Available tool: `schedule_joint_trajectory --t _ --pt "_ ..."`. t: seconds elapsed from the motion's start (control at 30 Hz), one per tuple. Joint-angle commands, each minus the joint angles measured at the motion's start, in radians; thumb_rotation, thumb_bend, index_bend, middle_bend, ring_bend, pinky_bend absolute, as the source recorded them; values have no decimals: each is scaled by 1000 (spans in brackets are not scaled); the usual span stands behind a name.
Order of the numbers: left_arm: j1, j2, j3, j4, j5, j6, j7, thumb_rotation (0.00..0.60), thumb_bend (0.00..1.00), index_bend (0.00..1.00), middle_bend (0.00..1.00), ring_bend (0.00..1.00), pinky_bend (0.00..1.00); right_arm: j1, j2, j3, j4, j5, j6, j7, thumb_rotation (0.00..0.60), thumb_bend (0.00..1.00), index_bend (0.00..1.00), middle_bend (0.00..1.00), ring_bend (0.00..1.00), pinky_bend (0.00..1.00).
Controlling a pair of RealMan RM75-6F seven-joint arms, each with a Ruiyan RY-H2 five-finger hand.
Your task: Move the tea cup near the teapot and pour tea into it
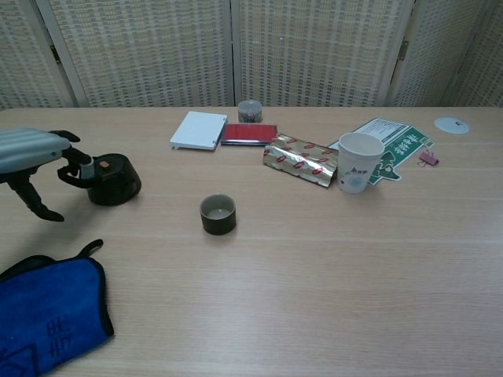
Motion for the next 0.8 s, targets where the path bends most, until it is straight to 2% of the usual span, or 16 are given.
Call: schedule_joint_trajectory --t 0.03,0.53,0.8 --pt "0 -3 2 2 2 0 2 600 75 458 404 344 0 0 -1 0 0 1 0 1 600 231 288 297 197 269" --pt "-1 -33 21 35 16 -14 2 600 76 493 435 363 0 -8 -1 -1 -1 4 5 1 600 231 288 297 197 269" --pt "-1 -41 22 45 18 -14 -5 600 75 620 580 479 0 -11 0 -1 -1 5 8 2 600 231 288 297 197 269"
